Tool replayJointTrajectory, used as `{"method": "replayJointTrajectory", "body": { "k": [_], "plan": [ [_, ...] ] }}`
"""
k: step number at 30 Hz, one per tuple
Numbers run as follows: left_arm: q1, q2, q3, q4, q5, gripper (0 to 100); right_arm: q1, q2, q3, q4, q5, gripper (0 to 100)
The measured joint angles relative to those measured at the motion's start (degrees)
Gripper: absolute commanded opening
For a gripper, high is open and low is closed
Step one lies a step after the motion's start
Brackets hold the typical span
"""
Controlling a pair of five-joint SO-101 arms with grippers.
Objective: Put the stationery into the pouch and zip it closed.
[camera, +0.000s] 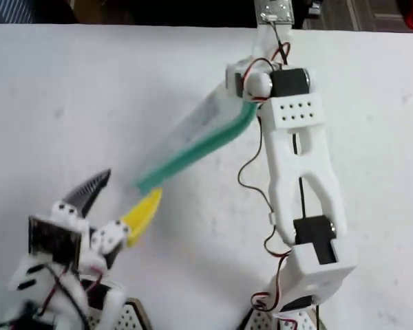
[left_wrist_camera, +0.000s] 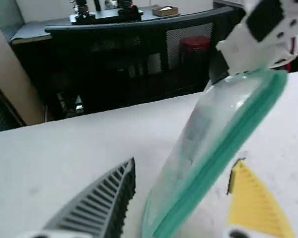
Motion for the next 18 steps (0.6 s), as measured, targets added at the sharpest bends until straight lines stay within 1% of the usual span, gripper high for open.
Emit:
{"method": "replayJointTrajectory", "body": {
  "k": [3,5,8,11,18],
  "plan": [
    [-2.55,0.18,5.45,-5.01,3.69,31,1.23,-0.7,1.93,0.0,1.58,1.5],
    [-3.69,0.18,7.91,-7.21,4.66,31,2.73,-1.14,3.16,-0.09,2.02,1.5],
    [-3.87,0.18,11.34,-9.49,5.1,31,4.92,-2.46,4.92,-0.09,2.29,1.5],
    [-3.87,0.18,14.33,-12.22,5.19,31,6.86,-6.24,7.03,0.26,4.75,1.5],
    [-3.87,0.62,18.2,-16.26,5.36,31,7.38,-18.81,16.79,-0.44,8.26,1.5]
  ]
}}
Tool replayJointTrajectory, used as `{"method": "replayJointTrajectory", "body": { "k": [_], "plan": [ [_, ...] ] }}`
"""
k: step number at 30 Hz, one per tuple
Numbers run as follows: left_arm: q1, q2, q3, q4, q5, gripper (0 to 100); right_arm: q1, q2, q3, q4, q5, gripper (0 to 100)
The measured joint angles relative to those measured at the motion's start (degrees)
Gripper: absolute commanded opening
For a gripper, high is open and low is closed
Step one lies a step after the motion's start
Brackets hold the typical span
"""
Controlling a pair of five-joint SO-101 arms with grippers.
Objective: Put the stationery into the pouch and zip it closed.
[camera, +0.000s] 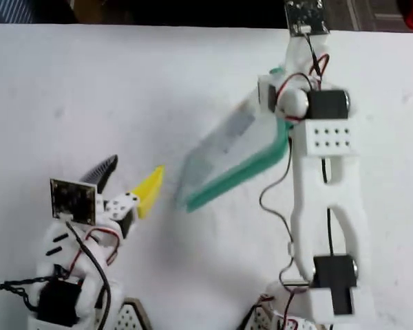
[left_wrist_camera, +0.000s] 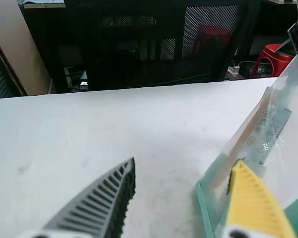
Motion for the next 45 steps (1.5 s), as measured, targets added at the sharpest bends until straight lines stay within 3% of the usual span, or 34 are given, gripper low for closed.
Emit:
{"method": "replayJointTrajectory", "body": {
  "k": [8,15,20,36,45],
  "plan": [
    [0.53,-0.18,0.0,0.0,0.0,31,0.97,-6.68,19.78,-12.48,0.44,1.5],
    [0.53,0.0,0.79,0.0,0.0,31,0.88,-16.97,39.03,-26.37,-4.92,1.5],
    [0.53,0.0,0.79,0.0,0.0,31,-6.42,-26.02,46.68,-30.86,-5.98,1.5],
    [0.53,0.0,0.79,0.0,0.0,31,-19.96,-41.93,50.37,-32.18,-5.98,1.5],
    [0.53,0.0,0.79,0.0,0.18,31,-26.64,-32.44,38.42,-32.62,-5.89,1.5]
  ]
}}
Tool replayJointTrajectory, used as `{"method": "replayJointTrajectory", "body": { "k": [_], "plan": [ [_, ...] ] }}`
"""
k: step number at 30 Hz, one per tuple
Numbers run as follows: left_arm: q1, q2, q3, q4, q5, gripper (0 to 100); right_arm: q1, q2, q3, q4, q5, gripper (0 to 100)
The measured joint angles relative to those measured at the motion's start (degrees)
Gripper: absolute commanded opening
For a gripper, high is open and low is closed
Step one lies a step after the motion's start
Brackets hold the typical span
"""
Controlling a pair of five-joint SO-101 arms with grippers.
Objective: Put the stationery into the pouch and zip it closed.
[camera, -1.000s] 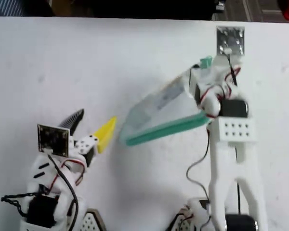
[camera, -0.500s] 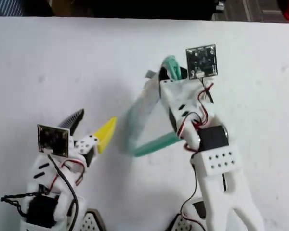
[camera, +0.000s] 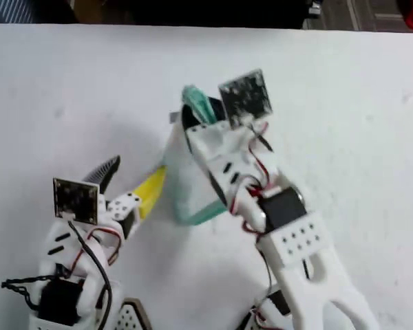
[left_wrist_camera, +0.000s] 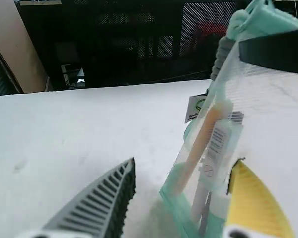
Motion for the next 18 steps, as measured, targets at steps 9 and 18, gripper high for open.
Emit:
{"method": "replayJointTrajectory", "body": {
  "k": [9,18],
  "plan": [
    [-2.55,-0.09,0.0,0.0,2.73,31,-0.44,3.34,-5.19,3.6,-0.18,1.5],
    [-2.55,-0.09,0.0,0.0,3.08,31,-5.71,5.01,-18.55,6.68,-0.18,1.5]
  ]
}}
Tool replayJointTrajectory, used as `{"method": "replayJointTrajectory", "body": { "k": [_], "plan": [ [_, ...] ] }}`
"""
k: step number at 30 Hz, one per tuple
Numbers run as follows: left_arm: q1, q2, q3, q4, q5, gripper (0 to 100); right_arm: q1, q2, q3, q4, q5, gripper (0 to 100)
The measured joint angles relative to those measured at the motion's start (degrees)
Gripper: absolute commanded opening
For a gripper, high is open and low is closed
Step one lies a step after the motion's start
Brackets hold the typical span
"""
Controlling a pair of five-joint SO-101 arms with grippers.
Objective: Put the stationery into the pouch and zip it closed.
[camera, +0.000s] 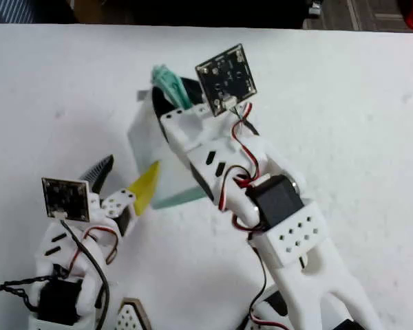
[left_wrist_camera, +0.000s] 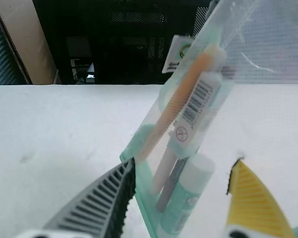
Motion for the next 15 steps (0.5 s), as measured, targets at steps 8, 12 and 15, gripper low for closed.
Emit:
{"method": "replayJointTrajectory", "body": {
  "k": [8,12,15],
  "plan": [
    [-0.09,0.0,0.0,0.0,0.0,31,3.69,4.66,-3.52,4.92,0.0,1.5],
    [-0.09,0.0,0.0,0.0,0.0,31,7.74,4.92,2.02,4.84,0.0,1.5],
    [-0.09,0.0,0.0,0.0,0.0,31,11.08,4.48,7.65,1.67,0.0,1.5]
  ]
}}
